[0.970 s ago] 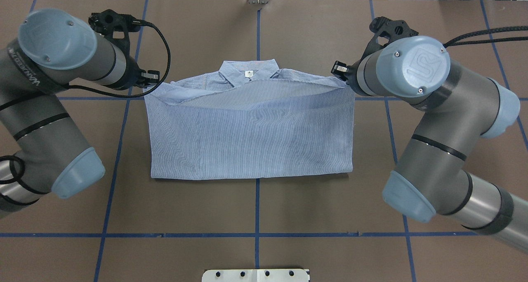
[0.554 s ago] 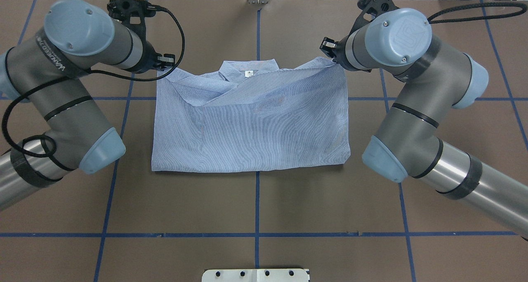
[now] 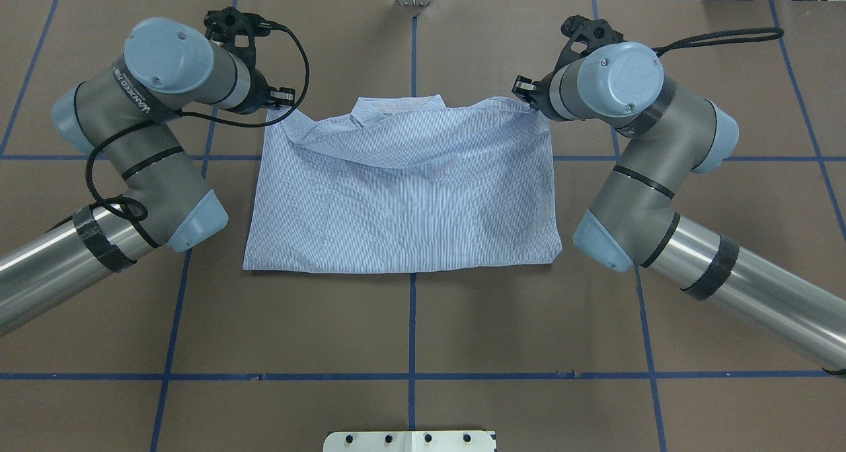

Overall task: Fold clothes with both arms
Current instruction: 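Lift the hem with both grippers and fold it toward the collar, then release the hem and move the left gripper to the folded edge nearest it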

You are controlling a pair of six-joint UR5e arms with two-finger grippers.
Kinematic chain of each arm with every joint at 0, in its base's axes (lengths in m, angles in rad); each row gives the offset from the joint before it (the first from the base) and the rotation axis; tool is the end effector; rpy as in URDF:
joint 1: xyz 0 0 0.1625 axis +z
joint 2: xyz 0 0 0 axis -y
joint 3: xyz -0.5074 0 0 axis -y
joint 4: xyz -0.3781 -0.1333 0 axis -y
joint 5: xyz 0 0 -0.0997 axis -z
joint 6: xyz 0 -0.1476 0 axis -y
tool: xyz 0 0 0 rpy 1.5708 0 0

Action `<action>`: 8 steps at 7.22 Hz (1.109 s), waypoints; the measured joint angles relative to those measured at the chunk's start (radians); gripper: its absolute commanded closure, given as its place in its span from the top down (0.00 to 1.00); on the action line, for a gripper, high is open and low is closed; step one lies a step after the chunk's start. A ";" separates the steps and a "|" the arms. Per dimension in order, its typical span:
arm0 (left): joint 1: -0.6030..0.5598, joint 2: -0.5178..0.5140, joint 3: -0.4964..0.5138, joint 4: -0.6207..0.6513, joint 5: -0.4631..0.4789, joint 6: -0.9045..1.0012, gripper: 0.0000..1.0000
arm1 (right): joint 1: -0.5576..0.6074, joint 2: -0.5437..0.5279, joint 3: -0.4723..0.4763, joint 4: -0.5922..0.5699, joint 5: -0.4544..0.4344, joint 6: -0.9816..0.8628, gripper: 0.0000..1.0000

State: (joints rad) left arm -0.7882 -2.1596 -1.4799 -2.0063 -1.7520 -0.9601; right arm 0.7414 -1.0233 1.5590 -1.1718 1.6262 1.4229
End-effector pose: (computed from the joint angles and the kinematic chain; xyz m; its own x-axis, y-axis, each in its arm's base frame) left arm 0.4814 -0.6354 0.4102 0.6852 0.1109 -0.7199 0.2471 0.8943 0.3730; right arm -0.4812 -0.6103 0.4101 0.5279 0.2839 0.8005 -0.5699 0.8172 0.0860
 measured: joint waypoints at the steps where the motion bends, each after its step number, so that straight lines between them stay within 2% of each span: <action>1: -0.001 0.001 0.018 -0.011 0.000 0.013 0.00 | 0.003 -0.007 -0.007 0.011 0.002 -0.020 0.00; 3: -0.003 0.005 0.031 -0.018 0.000 0.038 0.00 | 0.014 -0.012 -0.010 0.017 0.015 -0.037 0.00; 4: -0.004 0.005 0.032 -0.019 0.000 0.042 0.04 | 0.019 -0.013 -0.010 0.018 0.020 -0.039 0.00; 5: -0.005 0.005 0.032 -0.019 -0.003 0.054 0.99 | 0.025 -0.015 -0.011 0.018 0.023 -0.043 0.52; 6: -0.009 0.005 0.031 -0.020 -0.005 0.085 1.00 | 0.030 -0.019 -0.011 0.018 0.027 -0.052 1.00; 8: -0.030 0.013 0.012 -0.018 -0.030 0.177 1.00 | 0.036 -0.021 -0.013 0.017 0.033 -0.107 1.00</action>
State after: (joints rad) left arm -0.8179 -2.1464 -1.4675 -2.0240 -1.7824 -0.7836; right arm 0.7776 -1.0445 1.5458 -1.1553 1.6596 1.3162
